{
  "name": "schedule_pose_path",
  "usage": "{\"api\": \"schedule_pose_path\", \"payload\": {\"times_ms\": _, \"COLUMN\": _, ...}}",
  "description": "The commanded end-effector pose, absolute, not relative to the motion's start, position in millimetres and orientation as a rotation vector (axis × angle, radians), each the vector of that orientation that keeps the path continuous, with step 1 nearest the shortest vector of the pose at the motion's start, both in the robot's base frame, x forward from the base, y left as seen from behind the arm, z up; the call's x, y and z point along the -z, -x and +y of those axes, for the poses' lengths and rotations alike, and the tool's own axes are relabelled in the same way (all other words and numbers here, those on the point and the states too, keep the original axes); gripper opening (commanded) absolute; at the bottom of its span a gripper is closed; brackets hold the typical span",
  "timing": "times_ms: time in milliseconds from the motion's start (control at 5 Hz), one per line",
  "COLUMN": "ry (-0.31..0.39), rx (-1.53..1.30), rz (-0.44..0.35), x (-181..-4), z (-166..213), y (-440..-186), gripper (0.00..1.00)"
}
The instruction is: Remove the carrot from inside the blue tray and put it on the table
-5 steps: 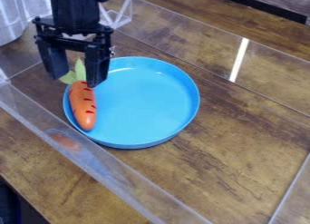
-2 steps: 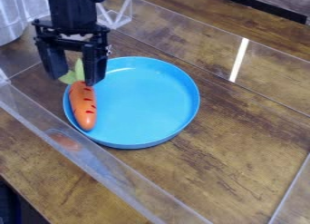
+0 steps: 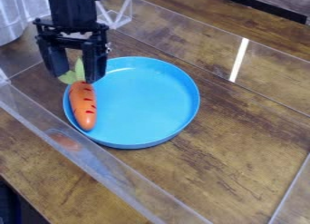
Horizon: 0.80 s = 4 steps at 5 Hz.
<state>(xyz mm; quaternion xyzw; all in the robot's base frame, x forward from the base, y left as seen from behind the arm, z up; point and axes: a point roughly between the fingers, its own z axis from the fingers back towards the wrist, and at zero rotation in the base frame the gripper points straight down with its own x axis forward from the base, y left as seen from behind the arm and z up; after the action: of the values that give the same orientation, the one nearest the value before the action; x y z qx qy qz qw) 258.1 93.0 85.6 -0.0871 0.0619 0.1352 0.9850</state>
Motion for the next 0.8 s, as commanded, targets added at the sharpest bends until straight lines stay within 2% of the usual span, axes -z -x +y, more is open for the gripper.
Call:
{"api": "schedule_pose_path", "payload": {"times_ms": 0, "ry": 0.171, "rx": -0.285, "rz": 0.080, "x": -94.8, "z": 102.8, "y": -263.8, "gripper": 1.00}}
{"api": "schedule_pose_path", "payload": {"times_ms": 600, "ry": 0.175, "rx": -0.284, "rz": 0.081, "x": -86.6, "z": 104.5, "y": -264.5, "gripper": 1.00}}
